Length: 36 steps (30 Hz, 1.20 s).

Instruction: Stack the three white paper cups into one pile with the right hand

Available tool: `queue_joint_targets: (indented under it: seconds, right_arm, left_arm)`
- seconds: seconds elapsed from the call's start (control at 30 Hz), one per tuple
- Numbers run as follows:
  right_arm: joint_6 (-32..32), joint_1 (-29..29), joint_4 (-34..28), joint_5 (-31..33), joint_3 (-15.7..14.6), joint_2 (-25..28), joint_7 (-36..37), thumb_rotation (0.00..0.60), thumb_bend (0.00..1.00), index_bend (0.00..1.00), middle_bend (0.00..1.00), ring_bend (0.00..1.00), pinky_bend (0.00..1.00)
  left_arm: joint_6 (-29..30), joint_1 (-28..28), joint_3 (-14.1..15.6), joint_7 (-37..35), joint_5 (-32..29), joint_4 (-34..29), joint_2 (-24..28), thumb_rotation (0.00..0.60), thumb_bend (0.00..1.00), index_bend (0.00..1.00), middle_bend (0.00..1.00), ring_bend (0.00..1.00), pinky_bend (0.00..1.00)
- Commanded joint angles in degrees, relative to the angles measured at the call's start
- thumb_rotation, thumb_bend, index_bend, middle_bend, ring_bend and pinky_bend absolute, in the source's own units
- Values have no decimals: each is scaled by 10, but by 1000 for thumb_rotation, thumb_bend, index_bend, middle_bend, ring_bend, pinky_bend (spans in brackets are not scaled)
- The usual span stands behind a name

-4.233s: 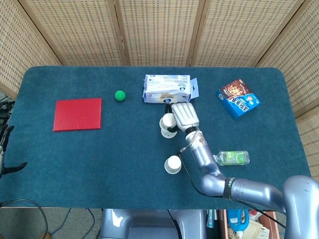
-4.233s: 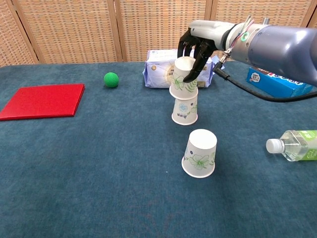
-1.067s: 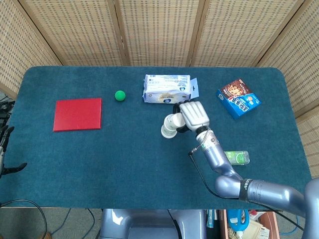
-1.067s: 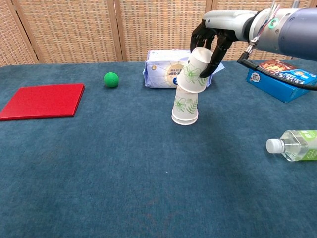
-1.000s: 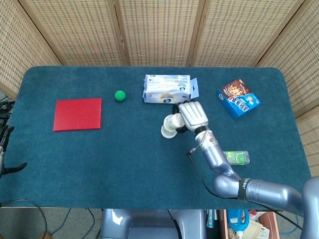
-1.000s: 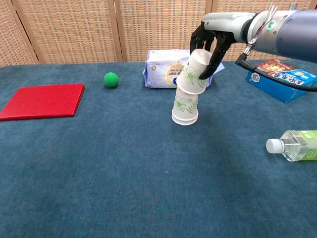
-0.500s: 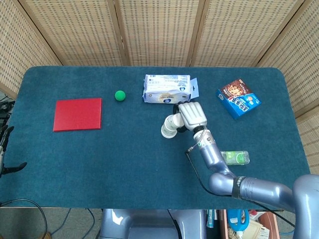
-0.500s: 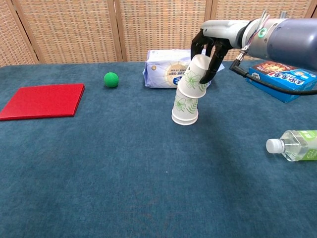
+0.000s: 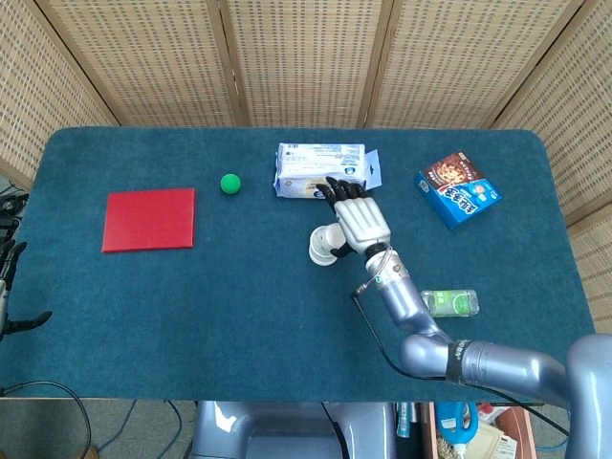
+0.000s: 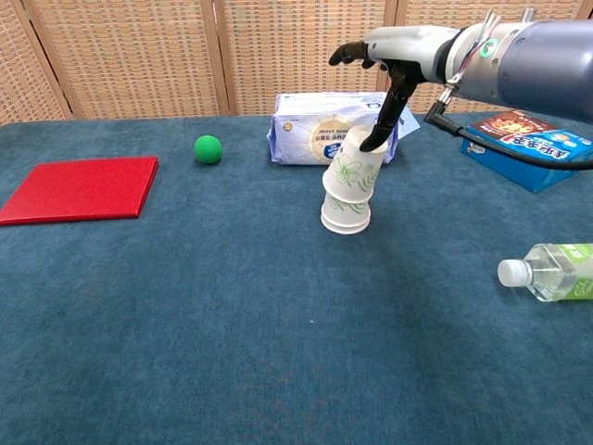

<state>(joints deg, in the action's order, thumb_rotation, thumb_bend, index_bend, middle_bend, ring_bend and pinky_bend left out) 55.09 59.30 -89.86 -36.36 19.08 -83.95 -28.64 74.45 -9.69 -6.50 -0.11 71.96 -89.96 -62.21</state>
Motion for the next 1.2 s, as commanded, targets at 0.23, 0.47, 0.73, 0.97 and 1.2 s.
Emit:
queue_joint_targets:
  seconds: [0.23, 0.47, 0.73, 0.97, 1.2]
  right_arm:
    - [24, -21, -17, -29, -8, 21, 17, 600, 0, 0, 0, 0, 89]
    - [56, -105, -101, -151, -75, 95, 70, 600, 0, 0, 0, 0, 63]
    - [262, -283, -44, -460, -220, 145, 157, 600, 0, 0, 0, 0, 0]
    - [364, -386, -12, -507, -257, 155, 175, 600, 0, 0, 0, 0, 0]
    - [388, -428, -11, -518, -250, 164, 194, 600, 0, 0, 0, 0, 0]
  left_arm:
    - [4, 2, 3, -3, 7, 0, 1, 600, 68, 0, 0, 0, 0]
    - [6, 4, 5, -11, 14, -1, 4, 600, 68, 0, 0, 0, 0]
    - [30, 11, 15, 6, 43, -26, 5, 600, 67, 0, 0, 0, 0]
    - [42, 14, 23, 26, 58, -18, -7, 600, 67, 0, 0, 0, 0]
    - [53, 20, 31, 30, 75, -13, -14, 600, 68, 0, 0, 0, 0]
